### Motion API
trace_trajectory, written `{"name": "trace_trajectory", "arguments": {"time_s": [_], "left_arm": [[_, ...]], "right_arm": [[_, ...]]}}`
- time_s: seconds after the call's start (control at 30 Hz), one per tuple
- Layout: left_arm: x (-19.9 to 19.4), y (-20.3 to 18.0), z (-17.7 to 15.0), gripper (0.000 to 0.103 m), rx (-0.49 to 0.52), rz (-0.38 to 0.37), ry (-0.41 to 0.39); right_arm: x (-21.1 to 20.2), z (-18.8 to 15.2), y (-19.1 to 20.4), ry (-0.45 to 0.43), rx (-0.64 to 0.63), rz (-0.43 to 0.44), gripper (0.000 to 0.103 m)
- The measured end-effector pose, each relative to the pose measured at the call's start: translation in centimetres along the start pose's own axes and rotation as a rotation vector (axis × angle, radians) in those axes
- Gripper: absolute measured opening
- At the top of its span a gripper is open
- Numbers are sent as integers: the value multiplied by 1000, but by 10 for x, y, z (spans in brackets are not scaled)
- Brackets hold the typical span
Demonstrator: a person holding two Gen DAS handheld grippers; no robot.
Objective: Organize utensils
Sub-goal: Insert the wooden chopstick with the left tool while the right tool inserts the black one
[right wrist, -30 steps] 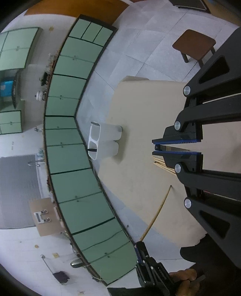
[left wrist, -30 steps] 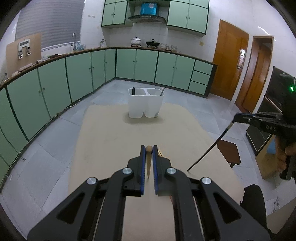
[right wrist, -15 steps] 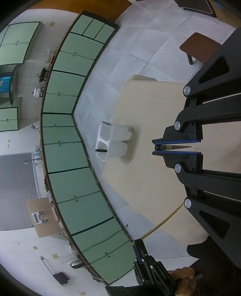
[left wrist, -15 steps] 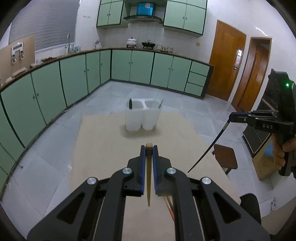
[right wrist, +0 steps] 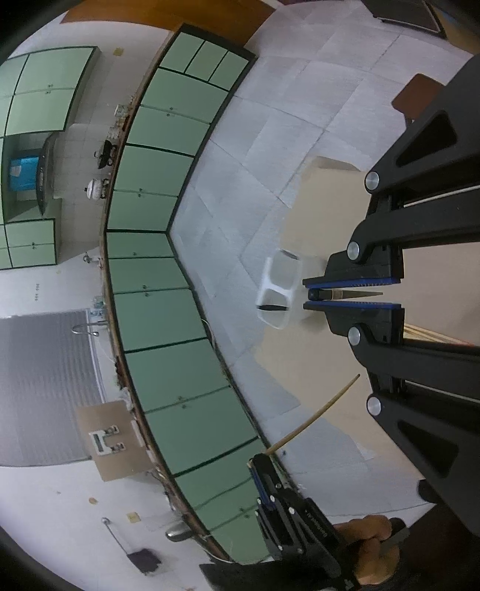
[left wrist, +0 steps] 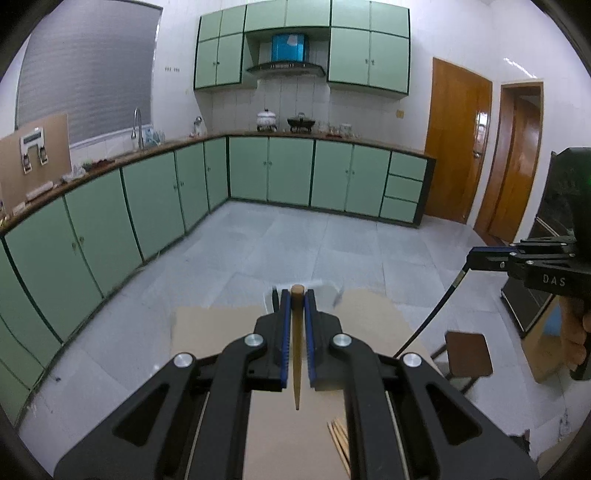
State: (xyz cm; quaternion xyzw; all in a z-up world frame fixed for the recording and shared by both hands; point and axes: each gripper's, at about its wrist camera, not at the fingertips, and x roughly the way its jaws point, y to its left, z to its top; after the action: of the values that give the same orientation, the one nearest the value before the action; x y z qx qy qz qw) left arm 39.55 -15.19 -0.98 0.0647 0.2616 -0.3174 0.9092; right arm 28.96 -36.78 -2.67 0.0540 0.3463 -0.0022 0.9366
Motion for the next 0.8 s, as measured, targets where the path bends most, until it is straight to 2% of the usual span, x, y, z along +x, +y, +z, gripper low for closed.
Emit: {"name": "trace_trajectory", "arguments": {"time_s": [0.27, 0.47, 0.63, 0.8], "left_arm": [[38, 8, 62, 6, -21, 35, -55], [69, 5, 91, 6, -8, 68, -104], [104, 7, 94, 6, -3, 72, -108], [151, 14, 77, 6, -30, 63, -79]], "right_arm": [[27, 57, -16, -16, 44, -11, 6], [58, 88, -19, -44, 36, -44, 6], [87, 101, -25, -70, 45, -64, 6], [133, 99, -38, -46, 78, -80, 6]]}}
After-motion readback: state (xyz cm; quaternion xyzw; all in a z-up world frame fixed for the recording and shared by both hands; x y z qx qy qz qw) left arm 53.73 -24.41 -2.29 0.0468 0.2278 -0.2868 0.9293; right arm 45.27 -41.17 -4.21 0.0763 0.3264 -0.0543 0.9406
